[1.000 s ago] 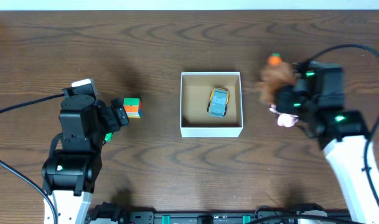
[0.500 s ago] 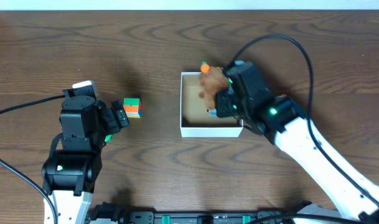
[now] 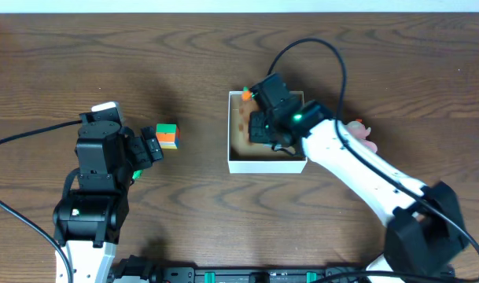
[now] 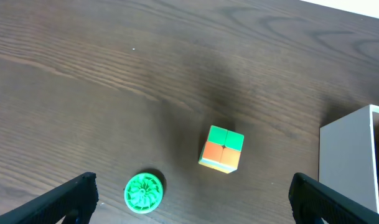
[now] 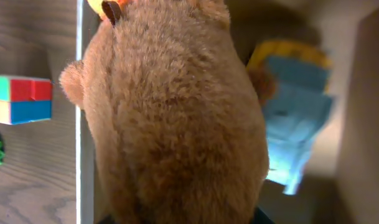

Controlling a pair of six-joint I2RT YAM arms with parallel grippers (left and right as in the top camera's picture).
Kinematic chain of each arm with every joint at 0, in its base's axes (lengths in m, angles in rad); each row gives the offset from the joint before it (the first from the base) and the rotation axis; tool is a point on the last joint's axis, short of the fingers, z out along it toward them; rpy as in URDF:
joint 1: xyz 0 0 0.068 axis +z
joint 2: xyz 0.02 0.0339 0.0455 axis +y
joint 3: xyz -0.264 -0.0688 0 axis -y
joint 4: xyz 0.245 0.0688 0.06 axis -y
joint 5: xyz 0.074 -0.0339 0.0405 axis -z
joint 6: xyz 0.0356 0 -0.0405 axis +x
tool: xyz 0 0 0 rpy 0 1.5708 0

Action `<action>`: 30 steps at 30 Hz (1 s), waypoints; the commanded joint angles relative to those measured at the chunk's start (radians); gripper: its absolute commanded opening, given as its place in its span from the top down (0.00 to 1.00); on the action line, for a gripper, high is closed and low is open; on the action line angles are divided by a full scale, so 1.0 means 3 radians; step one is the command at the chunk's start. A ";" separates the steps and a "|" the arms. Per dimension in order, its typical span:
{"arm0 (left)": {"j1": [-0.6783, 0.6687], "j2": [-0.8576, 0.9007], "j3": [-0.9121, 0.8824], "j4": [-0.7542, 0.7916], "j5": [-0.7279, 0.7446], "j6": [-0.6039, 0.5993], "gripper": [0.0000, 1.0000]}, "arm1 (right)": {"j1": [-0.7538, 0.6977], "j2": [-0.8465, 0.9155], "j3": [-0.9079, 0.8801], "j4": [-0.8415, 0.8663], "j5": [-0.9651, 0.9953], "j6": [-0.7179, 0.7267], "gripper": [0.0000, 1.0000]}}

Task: Pack container
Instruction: 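Lower the bear into the box beside the truck and release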

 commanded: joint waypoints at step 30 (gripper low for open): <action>0.0020 0.0004 0.0078 -0.0009 -0.0028 -0.0033 0.02 | -0.0155 0.0334 0.1241 -0.0917 0.0295 -0.0673 0.01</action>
